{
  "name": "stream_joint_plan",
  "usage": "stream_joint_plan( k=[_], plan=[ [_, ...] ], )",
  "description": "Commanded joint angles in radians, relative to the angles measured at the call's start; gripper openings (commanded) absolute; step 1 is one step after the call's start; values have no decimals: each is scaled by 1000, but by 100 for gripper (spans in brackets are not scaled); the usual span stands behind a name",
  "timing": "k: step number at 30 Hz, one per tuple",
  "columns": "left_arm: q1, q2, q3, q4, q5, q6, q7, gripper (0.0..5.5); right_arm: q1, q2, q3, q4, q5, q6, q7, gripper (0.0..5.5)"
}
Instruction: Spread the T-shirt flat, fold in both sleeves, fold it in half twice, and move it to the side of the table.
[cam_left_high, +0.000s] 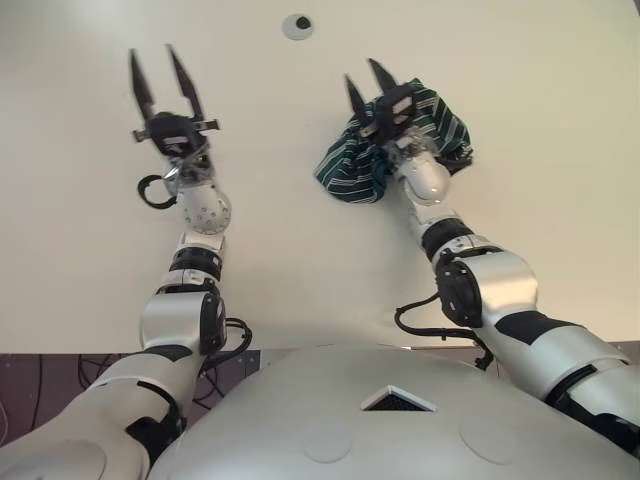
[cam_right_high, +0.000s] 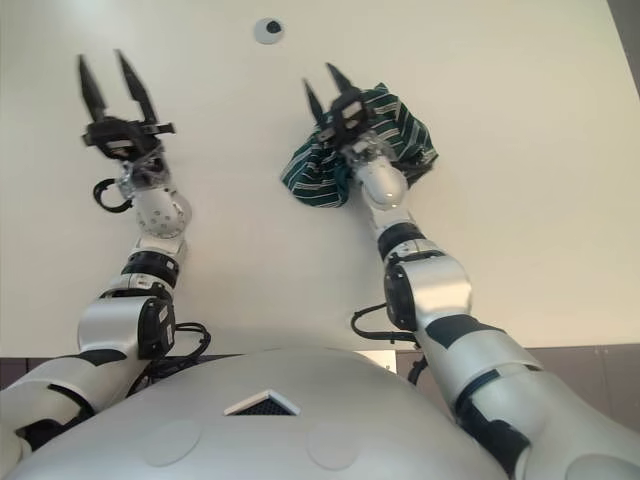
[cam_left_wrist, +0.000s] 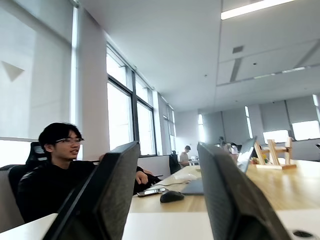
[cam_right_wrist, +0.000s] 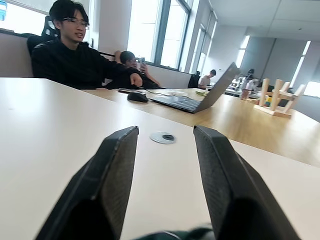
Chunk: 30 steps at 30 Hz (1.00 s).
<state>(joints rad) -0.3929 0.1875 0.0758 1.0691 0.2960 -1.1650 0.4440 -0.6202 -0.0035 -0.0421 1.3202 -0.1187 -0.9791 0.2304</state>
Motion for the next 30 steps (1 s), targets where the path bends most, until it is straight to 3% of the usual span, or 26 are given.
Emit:
stream_joint_plan(
  k=[1,6,10,13,17,21,24,30],
  plan=[
    [17,-62,-35,97,-24,33,-79,206,34,-44,-20,-15,-1,-37,-48,202],
    [-32,-86,-29,137,-125,75,-276,206,91,-51,-72,-97,84,-226,-55,202],
    [-18,-74,-115,66,-182,118,-597,206,212,-138,-51,-444,293,-343,13,202],
    [63,-46,-208,-89,-239,142,-833,206,276,-223,-74,-638,389,-272,33,202],
    [247,52,-356,-492,-305,366,-1085,206,315,-309,-147,-788,439,-207,14,202],
    [386,167,-419,-797,-207,554,-1148,206,316,-305,-178,-830,443,-166,7,202],
    [472,225,-442,-956,-139,722,-1159,259,313,-278,-165,-839,418,-142,15,202],
    [504,242,-464,-1072,-26,938,-1113,259,302,-253,-141,-852,386,-112,18,202]
  ],
)
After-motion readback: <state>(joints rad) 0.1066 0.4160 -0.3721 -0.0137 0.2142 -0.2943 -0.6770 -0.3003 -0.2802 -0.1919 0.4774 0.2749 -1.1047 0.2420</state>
